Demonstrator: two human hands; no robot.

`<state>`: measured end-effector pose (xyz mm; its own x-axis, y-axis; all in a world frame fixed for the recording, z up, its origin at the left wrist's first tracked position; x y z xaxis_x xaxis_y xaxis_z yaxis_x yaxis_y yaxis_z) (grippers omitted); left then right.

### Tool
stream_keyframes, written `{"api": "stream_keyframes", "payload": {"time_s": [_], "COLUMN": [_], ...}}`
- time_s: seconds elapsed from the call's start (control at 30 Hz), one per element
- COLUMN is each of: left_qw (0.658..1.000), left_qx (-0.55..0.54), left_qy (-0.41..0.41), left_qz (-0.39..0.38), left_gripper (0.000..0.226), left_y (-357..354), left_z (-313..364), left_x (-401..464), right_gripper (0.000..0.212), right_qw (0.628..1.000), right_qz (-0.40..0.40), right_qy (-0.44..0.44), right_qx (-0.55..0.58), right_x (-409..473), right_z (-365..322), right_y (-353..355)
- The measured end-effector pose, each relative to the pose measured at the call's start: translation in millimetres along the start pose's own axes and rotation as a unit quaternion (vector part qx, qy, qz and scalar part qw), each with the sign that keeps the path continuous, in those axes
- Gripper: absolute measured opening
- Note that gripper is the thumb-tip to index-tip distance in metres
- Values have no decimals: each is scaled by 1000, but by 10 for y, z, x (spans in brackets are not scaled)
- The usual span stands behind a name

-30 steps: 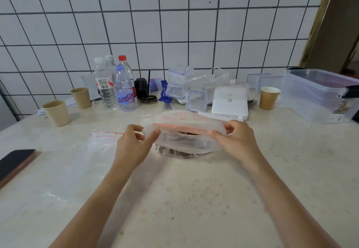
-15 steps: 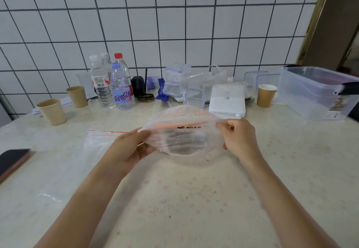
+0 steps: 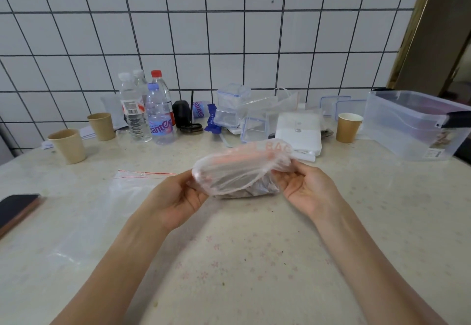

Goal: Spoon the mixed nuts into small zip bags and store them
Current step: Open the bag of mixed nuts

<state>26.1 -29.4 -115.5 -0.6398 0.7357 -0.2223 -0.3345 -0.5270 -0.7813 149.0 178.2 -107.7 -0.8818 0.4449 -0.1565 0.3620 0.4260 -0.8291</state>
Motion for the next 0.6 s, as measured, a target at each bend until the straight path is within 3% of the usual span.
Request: {"api": "stream_keyframes", "payload": {"time_s": [0.1,0.23,0.4,0.5,0.6], "left_qw": [997,981,989,991,996], "left_qx": [74,182,127,107,82], "left_qy": [-16,-36,-32,-29,2], "left_qz": [-12,53,72,71,37], "left_gripper": [43,46,44,42,33], "left_y": [10,38,44,61,73], "left_z": [-27,-61,-83,-84,-81], "left_x": [17,34,81,101,91], "right_gripper": [27,37,33,19,31], "right_qw": [998,991,980,978,981], "right_qz": [8,16,59,57,45], "right_qy": [1,-29,-27,-22,-37], "right_qx": [-56,-129,-187,-198,-183], "right_x": [-12,-24,41,34,38], "right_z": [56,165,197,191,165], "right_y": [-19,-49,19,24,41]}}
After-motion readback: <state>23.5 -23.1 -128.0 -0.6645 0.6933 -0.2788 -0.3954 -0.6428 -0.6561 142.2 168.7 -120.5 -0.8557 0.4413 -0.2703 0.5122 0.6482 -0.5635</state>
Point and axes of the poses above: each hand's wrist, its own x-axis towards the middle knuckle, its own y-axis out of the back of the hand, z = x × y, the point moved 3 cm from there along x, towards the middle knuckle, and after that the axes turned 3 degrees about -z, right-handed, at the moved point
